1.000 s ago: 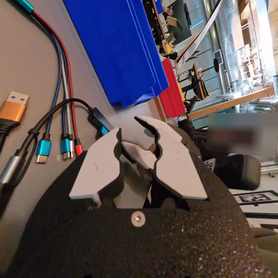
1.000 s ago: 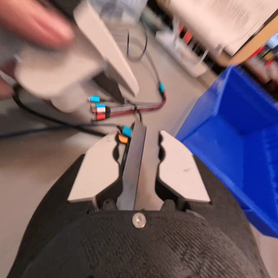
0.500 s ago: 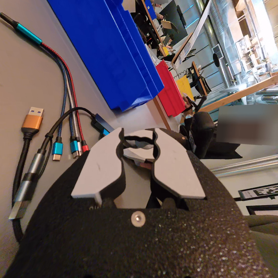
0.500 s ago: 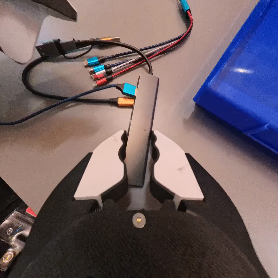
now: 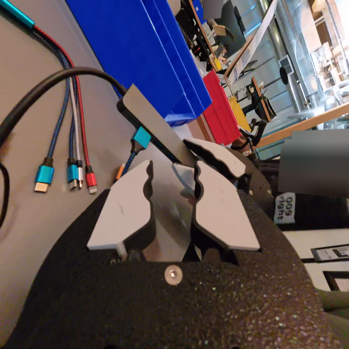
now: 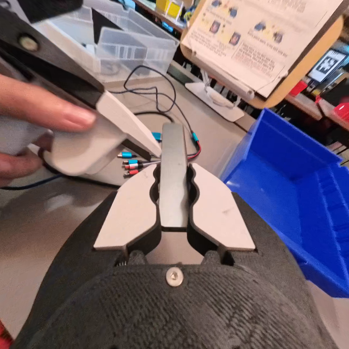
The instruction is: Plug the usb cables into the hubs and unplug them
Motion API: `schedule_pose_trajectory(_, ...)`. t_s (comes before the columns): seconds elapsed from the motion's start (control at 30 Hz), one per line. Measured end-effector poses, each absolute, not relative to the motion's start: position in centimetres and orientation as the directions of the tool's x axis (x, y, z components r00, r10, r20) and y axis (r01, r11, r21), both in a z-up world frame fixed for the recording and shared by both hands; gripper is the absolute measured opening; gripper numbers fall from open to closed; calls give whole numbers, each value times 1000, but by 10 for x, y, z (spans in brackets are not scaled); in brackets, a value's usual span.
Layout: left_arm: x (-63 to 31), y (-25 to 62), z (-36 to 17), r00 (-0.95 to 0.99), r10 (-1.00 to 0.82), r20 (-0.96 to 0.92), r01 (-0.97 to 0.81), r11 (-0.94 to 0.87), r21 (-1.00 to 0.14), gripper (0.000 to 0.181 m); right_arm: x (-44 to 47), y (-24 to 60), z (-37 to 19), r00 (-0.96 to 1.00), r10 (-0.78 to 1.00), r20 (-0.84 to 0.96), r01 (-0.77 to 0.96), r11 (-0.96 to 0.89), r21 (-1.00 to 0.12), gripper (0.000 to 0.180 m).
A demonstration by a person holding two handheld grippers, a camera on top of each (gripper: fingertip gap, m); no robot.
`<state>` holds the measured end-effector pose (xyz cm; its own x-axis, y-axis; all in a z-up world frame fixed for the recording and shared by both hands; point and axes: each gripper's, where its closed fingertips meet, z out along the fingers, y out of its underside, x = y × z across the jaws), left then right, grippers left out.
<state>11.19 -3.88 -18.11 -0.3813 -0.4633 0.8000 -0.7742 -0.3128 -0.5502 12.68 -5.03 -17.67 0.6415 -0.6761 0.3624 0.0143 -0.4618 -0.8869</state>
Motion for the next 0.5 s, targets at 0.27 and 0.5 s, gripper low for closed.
schedule_pose_trajectory(0.27,131,-34,-186,-294,-458,839,-777,-397,-489,28,130,-60,-187,581,-681,445,17,-537,-843,3)
schedule_pose_trajectory(0.5,132,-14,-175,-338,-435,835,-753,-407,-517,32,113,-86,-236,787,-614,60,-359,-535,-765,66)
